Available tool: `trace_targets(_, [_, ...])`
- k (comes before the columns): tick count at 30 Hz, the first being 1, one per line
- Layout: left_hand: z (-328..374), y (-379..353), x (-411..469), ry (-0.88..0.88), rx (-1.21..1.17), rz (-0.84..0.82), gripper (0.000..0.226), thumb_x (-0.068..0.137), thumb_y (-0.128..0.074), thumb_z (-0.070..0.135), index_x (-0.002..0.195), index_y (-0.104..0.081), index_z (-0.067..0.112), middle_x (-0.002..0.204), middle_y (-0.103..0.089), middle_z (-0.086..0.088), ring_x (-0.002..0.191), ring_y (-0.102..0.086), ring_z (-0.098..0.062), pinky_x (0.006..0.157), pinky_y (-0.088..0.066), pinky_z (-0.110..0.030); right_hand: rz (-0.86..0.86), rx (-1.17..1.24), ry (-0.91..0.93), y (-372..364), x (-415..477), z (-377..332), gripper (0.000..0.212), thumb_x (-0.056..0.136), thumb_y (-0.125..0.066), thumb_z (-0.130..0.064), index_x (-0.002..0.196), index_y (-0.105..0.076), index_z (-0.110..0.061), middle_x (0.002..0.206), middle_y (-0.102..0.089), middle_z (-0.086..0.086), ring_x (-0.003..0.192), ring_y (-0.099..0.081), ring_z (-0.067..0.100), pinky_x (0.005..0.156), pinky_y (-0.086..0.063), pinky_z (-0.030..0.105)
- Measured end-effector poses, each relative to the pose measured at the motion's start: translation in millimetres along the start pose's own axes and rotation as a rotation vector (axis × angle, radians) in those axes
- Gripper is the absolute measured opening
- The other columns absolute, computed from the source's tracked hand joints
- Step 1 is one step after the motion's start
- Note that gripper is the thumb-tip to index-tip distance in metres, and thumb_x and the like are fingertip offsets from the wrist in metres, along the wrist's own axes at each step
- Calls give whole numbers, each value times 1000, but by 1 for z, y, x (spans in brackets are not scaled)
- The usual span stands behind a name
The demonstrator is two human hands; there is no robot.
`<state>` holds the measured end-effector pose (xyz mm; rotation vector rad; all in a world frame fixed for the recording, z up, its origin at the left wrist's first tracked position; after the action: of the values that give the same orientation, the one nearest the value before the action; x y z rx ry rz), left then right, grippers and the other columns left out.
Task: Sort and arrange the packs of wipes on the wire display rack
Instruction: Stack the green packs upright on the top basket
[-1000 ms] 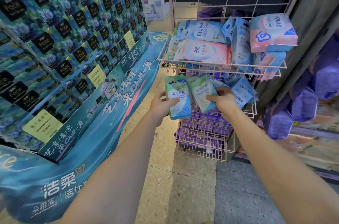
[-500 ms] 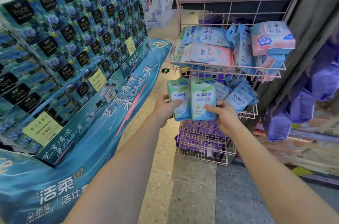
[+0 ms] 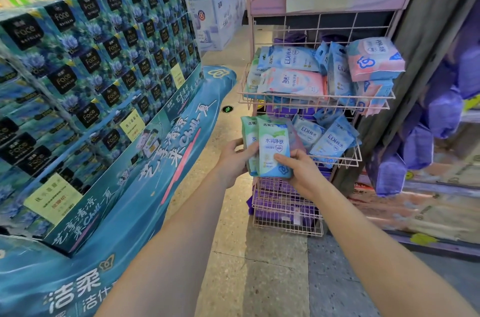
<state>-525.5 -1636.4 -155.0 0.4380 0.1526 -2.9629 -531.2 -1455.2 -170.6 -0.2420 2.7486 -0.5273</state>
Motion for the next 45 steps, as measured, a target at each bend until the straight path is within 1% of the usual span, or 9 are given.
trace_targets(4, [4,7,-5,32,0,-72,66,91,-77,41,146,-48,19,123,-75,-6,104,-76,-22,76,-62,-32,-21,45,14,-11,-6,2,28,89,-71,-1,90,-46,-11,120,-69,24,104,-71,36,88,-57,50])
trace_targets(9, [19,14,-15,42,0,-232,99,69,-94,43,150,-41,22,131,-72,-6,114,-73,-27,99,-58,-44,-6,11,136,-23,-11,-6,31,82,-78,-5,98,-51,-9,121,-69,26,110,-69,43,92,-54,57])
trace_targets(15, [41,14,-17,-76,118,-255,74,88,-82,17,149,-41,21,126,-72,-9,104,-75,-25,73,-62,-35,39,-72,236,-38,-14,-17,33,78,-84,-7,100,-59,-7,120,-67,26,109,-68,44,96,-52,63])
trace_targets(21, [73,22,-16,-180,144,-253,90,71,-94,29,145,-45,24,124,-73,-8,107,-75,-26,87,-63,-45,47,-180,334,-61,-24,-52,54,80,-84,-13,126,-56,-17,121,-69,6,107,-72,27,88,-61,47])
trace_targets(24, [93,28,-9,-193,60,-214,76,80,-89,16,143,-47,22,120,-75,-7,99,-77,-23,76,-63,-37,36,-254,375,-74,-24,-75,49,84,-81,-16,128,-58,-18,120,-70,3,103,-73,19,83,-62,37])
trace_targets(28, [123,40,1,-246,26,-163,64,81,-87,13,132,-50,28,112,-77,-1,96,-77,-22,81,-62,-41,105,-452,530,-78,-31,-114,34,90,-75,-12,122,-64,-15,110,-74,-4,101,-71,8,82,-58,22])
trace_targets(34, [169,49,22,-292,4,-124,75,79,-89,13,139,-45,24,119,-77,-7,105,-76,-31,96,-59,-54,262,-703,685,-68,-10,-192,29,92,-64,-4,115,-63,-21,106,-74,2,97,-70,18,89,-58,34])
trace_targets(41, [200,43,51,-278,90,-190,66,84,-85,16,140,-51,23,119,-77,-10,100,-77,-31,88,-62,-46,150,-1709,368,-73,44,-223,65,83,-68,-34,144,-50,-21,138,-52,9,129,-46,33,106,-43,48])
trace_targets(45, [216,39,71,-285,79,-193,61,84,-85,13,135,-54,22,115,-79,-9,97,-77,-31,93,-58,-53,74,-1771,332,-69,59,-232,70,76,-76,-46,139,-51,-26,131,-52,3,124,-44,30,106,-41,48])
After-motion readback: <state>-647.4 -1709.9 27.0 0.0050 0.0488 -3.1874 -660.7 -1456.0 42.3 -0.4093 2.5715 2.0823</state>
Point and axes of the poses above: each hand's wrist, its own x-axis towards the middle knuckle, its own y-axis out of the back of the hand, z = x × y, the point moved 4 cm from there along x, towards the middle knuckle
